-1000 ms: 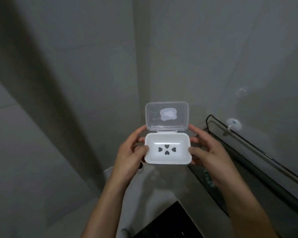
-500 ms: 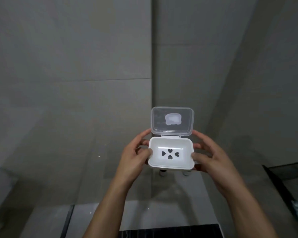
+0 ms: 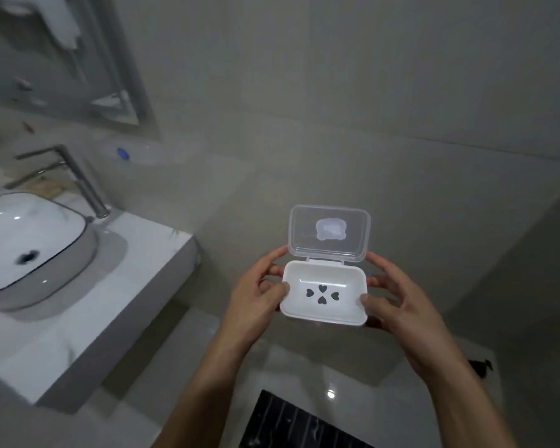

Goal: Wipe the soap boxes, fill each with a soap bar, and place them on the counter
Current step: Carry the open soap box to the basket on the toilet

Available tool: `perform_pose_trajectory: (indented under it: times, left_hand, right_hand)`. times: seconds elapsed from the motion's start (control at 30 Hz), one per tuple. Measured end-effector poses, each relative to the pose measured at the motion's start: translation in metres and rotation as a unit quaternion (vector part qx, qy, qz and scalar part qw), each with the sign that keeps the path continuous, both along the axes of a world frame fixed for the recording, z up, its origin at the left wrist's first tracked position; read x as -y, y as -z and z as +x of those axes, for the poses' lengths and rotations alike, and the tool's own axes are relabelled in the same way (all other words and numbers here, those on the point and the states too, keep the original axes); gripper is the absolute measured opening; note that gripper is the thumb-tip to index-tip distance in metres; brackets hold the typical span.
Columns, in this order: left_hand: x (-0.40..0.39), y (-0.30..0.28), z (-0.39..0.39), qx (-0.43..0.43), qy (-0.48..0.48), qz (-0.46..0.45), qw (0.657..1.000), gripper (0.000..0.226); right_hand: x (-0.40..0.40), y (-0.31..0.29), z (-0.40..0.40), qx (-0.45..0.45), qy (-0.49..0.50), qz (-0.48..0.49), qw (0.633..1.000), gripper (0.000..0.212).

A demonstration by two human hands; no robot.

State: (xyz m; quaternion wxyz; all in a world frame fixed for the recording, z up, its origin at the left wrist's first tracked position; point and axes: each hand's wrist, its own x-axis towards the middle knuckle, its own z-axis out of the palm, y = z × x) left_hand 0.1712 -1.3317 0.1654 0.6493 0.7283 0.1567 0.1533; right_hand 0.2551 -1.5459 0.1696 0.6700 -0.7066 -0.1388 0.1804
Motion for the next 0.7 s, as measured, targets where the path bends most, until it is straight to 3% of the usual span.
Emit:
perform_pose_trajectory:
  times: [0.37, 0.7]
  left_hand:
    - [-0.14, 0.015, -0.124, -0.018, -0.224, 0.0, 0.974, 0.06]
    - [-0.234, 0.021, -0.212, -0.086, -0.444, 0.05, 0.89, 0.057]
  right_hand:
    - [-0.203, 0.017, -0.032, -0.015, -0.227, -0.014, 0.974, 0.067]
    - [-0.391, 0.032, -0.067, -0.012, -0.44, -0.017, 0.898, 0.068]
